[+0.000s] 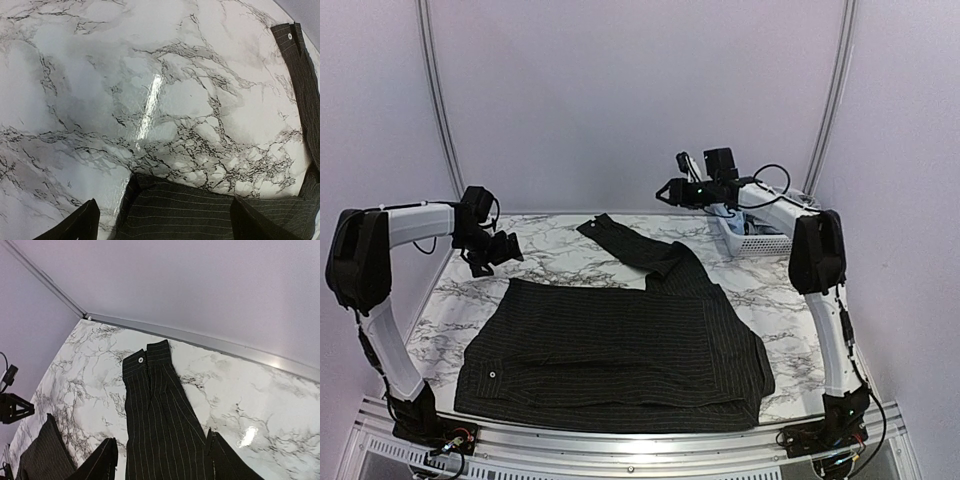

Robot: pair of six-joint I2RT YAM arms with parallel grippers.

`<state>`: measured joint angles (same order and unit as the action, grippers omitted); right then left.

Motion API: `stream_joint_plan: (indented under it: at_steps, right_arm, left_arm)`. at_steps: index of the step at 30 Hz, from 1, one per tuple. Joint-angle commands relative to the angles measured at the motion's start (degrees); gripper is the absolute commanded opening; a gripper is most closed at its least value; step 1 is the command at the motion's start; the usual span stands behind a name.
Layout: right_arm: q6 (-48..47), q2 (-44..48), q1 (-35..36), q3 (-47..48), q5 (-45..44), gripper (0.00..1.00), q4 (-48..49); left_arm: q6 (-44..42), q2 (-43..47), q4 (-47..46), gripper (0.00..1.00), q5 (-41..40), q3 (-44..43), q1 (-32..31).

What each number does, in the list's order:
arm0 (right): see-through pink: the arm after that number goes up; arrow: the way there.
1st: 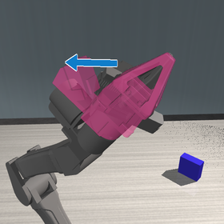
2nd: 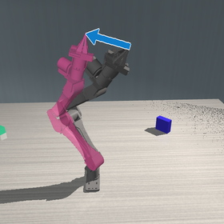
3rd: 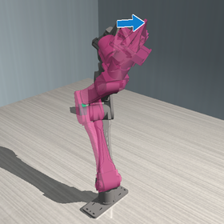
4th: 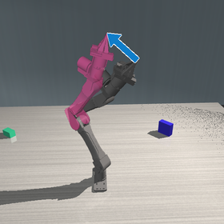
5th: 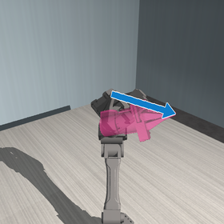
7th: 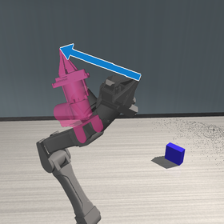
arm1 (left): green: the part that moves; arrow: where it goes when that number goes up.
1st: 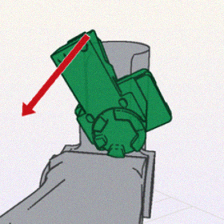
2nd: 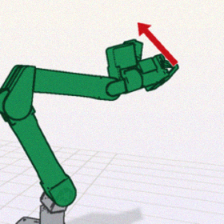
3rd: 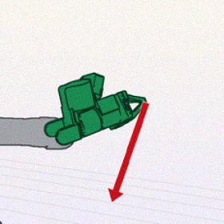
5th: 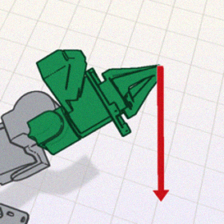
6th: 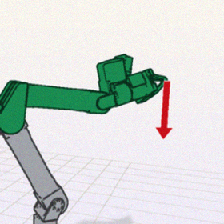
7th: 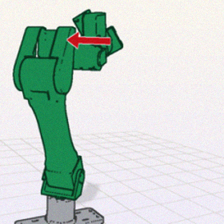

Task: Fold and stack the mixed laundry pile
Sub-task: Smooth out the 1/3-folded shirt at the center of the board, then pick up the 1/3-folded shirt from the center of the board.

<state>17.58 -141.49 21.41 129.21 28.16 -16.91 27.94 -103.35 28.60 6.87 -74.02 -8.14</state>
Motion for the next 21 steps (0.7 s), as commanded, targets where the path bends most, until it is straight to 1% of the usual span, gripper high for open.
stream_joint_plan:
  at_steps: [1, 3, 6, 8, 11, 15, 21]
  right_arm:
    - [-11.74, 5.27, 0.52, -4.98, -3.99, 0.54, -15.16]
    - [-13.18, 7.74, 0.28, -9.20, -5.12, 0.54, -17.41]
    - [-13.75, 11.36, -0.81, -16.96, -5.27, 0.53, -19.09]
    - [-13.52, 14.37, -1.53, -21.78, -5.31, 0.52, -19.81]
    - [-13.32, 17.96, -2.11, -28.40, -6.57, 0.51, -20.90]
    - [-12.84, 20.89, -2.81, -35.49, -7.76, 0.51, -20.45]
    - [-11.61, 23.22, -2.92, -40.03, -11.75, 0.51, -21.20]
  left_arm:
    - [-3.51, -1.68, 0.42, 0.92, -1.38, -1.87, 0.23]
    - [-5.04, -2.52, 0.84, 0.89, -0.54, -2.35, 0.44]
    - [-7.86, -4.14, 2.36, 0.82, 1.11, -3.97, 0.67]
    - [-9.30, -5.32, 3.99, 0.76, 0.95, -5.15, 0.74]
    - [-10.10, -6.36, 5.32, 0.69, 0.95, -5.58, 1.04]
    - [-10.67, -6.70, 5.33, 0.66, 1.75, -4.93, 1.79]
    - [-10.73, -7.44, 5.40, 0.65, 2.51, -5.72, 1.99]
